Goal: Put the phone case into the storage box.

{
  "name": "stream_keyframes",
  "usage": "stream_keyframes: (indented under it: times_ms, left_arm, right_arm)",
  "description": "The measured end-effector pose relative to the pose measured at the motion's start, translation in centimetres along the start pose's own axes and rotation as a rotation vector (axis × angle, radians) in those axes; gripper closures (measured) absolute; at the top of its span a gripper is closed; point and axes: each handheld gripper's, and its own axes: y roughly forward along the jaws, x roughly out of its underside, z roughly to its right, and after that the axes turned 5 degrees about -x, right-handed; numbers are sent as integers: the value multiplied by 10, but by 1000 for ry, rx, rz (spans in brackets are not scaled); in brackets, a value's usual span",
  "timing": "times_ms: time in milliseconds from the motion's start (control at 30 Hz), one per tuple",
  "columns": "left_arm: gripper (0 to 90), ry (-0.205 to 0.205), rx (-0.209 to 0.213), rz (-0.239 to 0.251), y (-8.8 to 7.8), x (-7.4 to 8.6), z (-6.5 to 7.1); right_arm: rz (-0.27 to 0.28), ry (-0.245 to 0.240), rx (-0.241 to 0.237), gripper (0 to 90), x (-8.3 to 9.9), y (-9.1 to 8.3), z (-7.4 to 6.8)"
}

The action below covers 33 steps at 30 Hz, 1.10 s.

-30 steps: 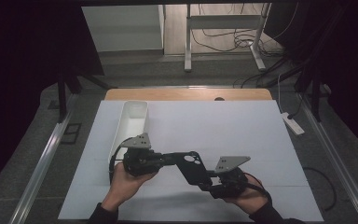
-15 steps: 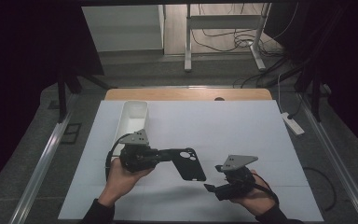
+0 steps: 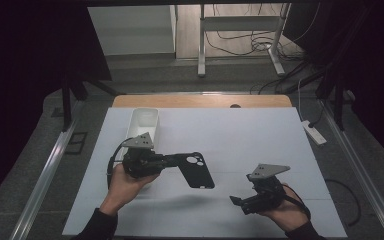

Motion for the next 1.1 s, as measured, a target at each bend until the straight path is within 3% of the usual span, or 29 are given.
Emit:
stream_keyframes:
  times_ms: [567,833,1100]
  left_arm:
    - [837,5,-57,-3,-17,-6,-11]
    - [838,0,-66,4,-25,-6,-16]
    - [837,-5,-76,0,-28,-8,-22]
  right_arm:
    - [15,45,94,0,24,-23,13]
    - [-13,109,146,0,38,-33,21]
    - [-44,137,206,0,51,-43,23]
